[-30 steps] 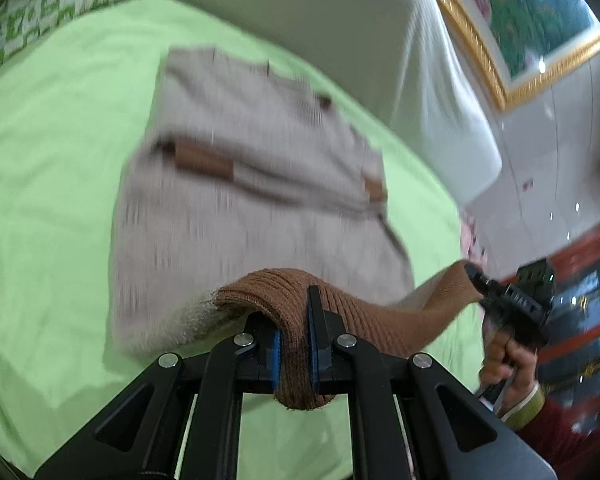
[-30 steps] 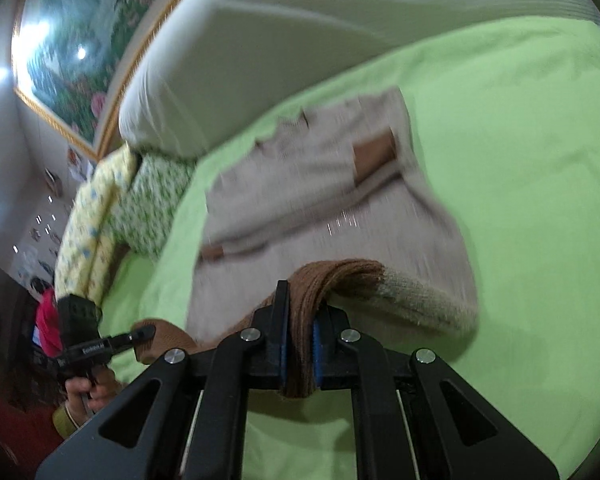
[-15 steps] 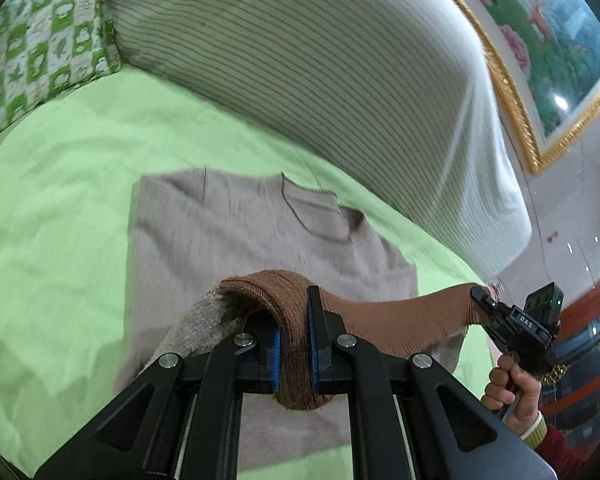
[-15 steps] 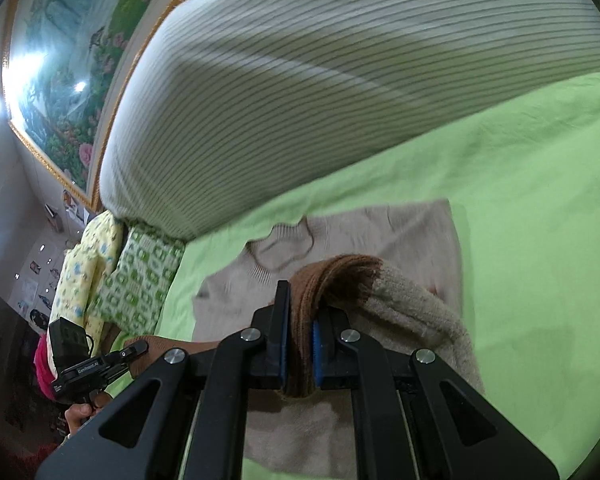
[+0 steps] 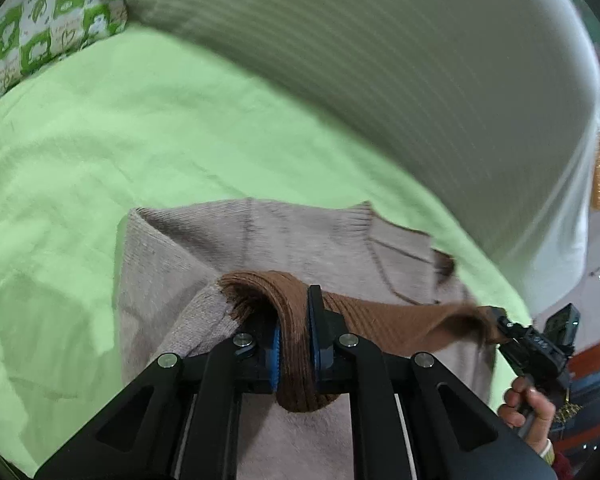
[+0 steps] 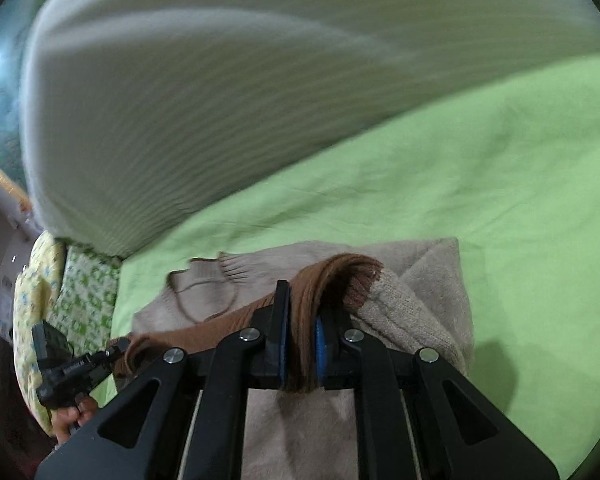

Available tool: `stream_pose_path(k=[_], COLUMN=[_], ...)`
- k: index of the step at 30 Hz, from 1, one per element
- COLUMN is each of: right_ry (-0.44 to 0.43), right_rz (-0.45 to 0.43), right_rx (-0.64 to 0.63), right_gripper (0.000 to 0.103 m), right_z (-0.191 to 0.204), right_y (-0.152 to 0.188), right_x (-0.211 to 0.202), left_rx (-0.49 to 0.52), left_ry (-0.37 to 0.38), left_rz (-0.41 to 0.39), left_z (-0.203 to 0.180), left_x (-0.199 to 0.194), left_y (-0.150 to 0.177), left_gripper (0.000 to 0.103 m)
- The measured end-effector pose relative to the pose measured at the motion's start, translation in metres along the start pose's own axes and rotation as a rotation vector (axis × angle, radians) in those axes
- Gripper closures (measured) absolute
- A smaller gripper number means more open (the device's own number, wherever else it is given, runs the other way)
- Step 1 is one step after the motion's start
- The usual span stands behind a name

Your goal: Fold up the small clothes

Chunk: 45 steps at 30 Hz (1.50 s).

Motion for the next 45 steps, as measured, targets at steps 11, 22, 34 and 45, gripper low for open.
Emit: stream_pose_path(k=[11, 22, 34, 45], right_ry=[-0.008, -0.087, 0.034, 0.305], right_rz=[-0.105, 0.012, 0.114, 0.017], right_rx=[-0.002, -0.243, -0.434, -0.542], right_gripper=[0.05, 0.05, 0.05, 0.052], right_z=[0.006, 0.056, 0.053, 0.019], right_y=[-0.022, 0.042, 0.069, 0.036], right_x=[-0.037, -0.064, -0.02, 0.012], left_rx=[0.01, 0.092, 0.414, 0.455], left_ry=[-0.053, 0.102, 0.065, -0.215], left_rz=[-0.09, 0.048, 0.18, 0.058], left_z=[-0.01, -0.053, -0.109, -0.075], left_x=[-0.031, -0.049, 0.031, 0.068], left_y=[-0.001, 0.053, 0.106, 0.048], left_gripper=[0.042, 0.034, 0.035, 0.06])
Point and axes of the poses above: each gripper's, at about its wrist camera, not at the fingertips, and x roughly the way its jaws point, z to its left, y to its underside, the point moved 2 cm from there along x, roughly the way its jaws point, and after that the axes turned 11 degrees about -z, right-handed, at the moved point
